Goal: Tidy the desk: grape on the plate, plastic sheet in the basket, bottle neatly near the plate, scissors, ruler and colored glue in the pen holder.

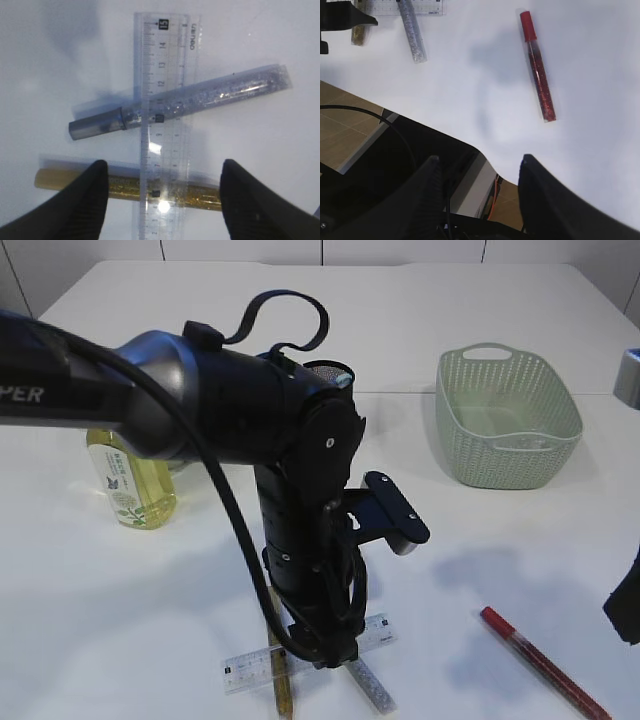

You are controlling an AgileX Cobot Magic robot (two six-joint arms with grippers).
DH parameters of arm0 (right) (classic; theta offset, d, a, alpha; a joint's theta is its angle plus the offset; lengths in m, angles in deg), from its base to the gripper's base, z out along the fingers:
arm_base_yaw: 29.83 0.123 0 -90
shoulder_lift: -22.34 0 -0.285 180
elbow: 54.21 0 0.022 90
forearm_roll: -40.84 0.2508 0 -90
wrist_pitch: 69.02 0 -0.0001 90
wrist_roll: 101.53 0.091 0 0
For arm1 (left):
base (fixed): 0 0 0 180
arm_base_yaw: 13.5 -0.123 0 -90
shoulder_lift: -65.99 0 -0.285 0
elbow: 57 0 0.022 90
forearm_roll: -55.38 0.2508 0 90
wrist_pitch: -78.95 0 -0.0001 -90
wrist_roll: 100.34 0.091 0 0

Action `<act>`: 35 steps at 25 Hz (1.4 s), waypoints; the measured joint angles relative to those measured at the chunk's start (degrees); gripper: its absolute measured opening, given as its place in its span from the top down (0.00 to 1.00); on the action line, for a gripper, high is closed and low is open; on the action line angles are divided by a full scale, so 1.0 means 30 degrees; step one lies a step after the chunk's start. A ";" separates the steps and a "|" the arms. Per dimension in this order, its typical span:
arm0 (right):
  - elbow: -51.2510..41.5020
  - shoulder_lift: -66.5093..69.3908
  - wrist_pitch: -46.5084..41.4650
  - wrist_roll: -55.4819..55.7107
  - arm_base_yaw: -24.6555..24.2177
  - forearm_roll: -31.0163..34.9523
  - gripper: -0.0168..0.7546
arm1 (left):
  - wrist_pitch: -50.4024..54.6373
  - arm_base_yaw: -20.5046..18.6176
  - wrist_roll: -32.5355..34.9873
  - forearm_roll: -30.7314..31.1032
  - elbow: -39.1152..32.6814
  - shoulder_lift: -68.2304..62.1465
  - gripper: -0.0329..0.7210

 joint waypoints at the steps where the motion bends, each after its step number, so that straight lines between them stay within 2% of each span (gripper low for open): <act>1: 0.0000 0.0000 0.0000 0.0000 0.0000 -0.0106 0.46 | -0.0092 0.0000 0.0000 0.0000 0.0000 -0.0091 0.28; 35: 0.0000 0.0000 0.0000 -0.0052 0.0000 -0.0369 0.46 | -0.1098 0.0000 0.0037 0.0385 0.0031 -0.1439 0.28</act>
